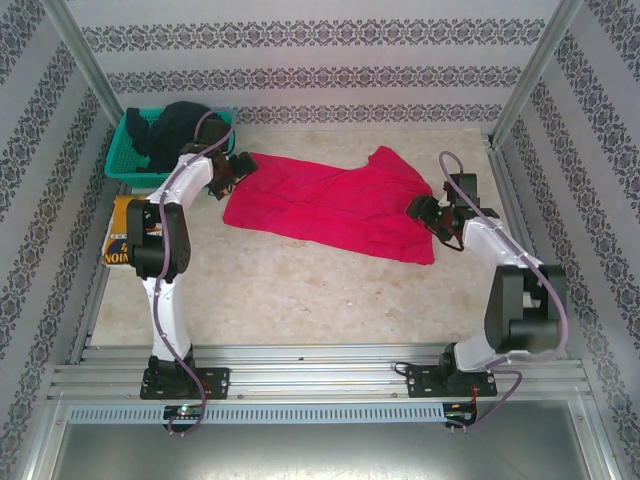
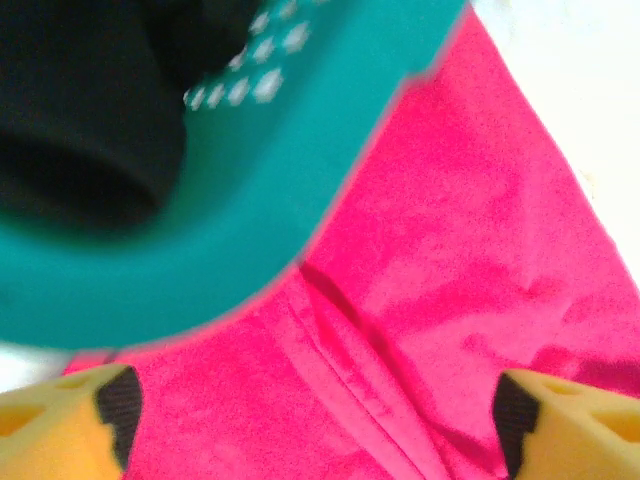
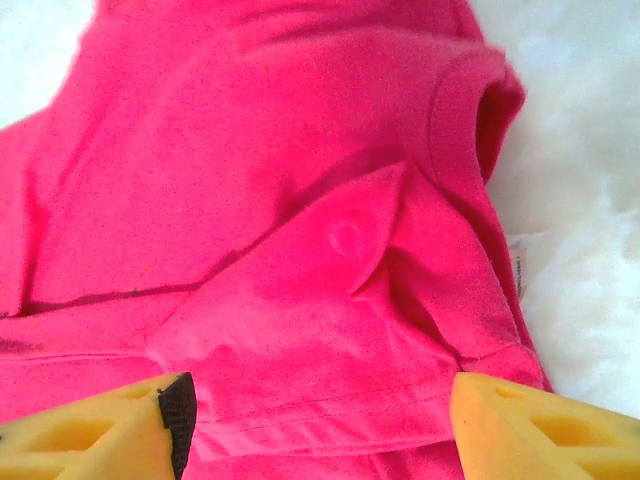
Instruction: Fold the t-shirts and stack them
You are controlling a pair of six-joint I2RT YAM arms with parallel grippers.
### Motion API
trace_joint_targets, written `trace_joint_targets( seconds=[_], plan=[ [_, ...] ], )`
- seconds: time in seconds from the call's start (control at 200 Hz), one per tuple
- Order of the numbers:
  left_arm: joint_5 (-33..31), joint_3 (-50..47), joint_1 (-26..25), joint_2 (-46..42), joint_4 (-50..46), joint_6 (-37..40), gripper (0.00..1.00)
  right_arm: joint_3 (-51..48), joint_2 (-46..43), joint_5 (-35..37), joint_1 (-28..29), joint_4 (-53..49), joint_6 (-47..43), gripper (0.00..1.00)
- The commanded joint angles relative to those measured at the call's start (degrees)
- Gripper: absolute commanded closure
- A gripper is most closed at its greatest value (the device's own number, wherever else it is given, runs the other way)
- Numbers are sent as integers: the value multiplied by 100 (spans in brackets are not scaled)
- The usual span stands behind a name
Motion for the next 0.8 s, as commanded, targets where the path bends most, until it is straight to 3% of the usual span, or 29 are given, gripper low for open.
trace_joint_targets(
  seconds=[0.0, 0.135, 0.3, 0.5, 0.794],
  plan=[
    [-349, -315, -479, -557, 264, 297, 7, -82, -268, 555, 525, 41, -248, 32],
    [38, -499, -736, -157, 622, 125, 9, 118, 211, 575, 1337, 280, -2, 33],
    [-191, -758, -755, 174, 776, 58, 10, 537, 1266, 373, 2031, 610, 462, 35],
    [-387, -2057, -670, -335, 1328, 19, 11, 237, 1740, 424, 2068, 804, 863, 37],
    [-440, -4169, -589, -1509, 1666, -317, 11, -656, 1160, 398, 2025, 294, 895, 37]
  ],
)
